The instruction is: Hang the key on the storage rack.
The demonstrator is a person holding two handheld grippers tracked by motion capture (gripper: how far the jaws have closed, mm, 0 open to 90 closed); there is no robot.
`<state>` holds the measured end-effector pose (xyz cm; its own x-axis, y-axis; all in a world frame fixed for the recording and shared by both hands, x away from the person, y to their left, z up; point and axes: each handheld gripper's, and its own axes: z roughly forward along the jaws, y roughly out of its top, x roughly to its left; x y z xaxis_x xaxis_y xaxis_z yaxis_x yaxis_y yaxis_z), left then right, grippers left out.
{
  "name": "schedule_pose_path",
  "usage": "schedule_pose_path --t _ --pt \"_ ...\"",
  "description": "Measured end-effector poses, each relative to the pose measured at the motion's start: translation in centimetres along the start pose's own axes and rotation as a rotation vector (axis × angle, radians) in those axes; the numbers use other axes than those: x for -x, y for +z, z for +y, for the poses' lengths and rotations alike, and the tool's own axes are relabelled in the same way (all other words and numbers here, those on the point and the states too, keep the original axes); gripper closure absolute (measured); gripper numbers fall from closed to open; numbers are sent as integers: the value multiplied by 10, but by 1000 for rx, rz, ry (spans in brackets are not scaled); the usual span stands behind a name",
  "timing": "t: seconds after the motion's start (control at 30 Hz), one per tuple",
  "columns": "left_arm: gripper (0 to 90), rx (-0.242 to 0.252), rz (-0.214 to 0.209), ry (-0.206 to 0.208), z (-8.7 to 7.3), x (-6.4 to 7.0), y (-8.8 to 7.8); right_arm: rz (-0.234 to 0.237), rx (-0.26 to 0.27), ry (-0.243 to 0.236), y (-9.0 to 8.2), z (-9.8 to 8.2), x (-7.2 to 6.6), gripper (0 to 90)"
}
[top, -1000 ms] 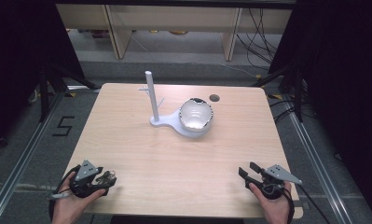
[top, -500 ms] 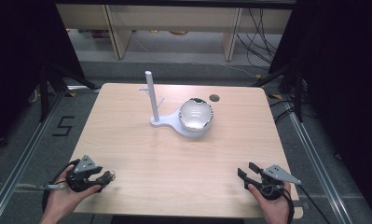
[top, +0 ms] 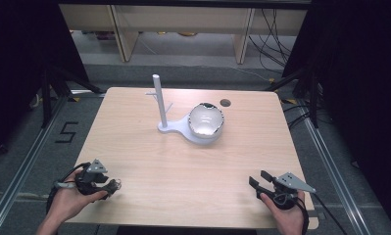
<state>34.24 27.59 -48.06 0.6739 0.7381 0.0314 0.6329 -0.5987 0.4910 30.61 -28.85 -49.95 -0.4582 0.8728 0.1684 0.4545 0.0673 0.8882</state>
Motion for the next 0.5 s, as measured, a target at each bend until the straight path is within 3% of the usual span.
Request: schedule_pose_path --t 0.23,0.27,0.5 --pt "451 -52 -18 30 4 -3 4 7 11 0 1 0 0 438" --pt "455 -46 -13 6 4 -3 6 11 10 1 1 0 0 438" --pt "468 -119 -23 49 8 -9 8 9 2 -13 3 -1 1 438"
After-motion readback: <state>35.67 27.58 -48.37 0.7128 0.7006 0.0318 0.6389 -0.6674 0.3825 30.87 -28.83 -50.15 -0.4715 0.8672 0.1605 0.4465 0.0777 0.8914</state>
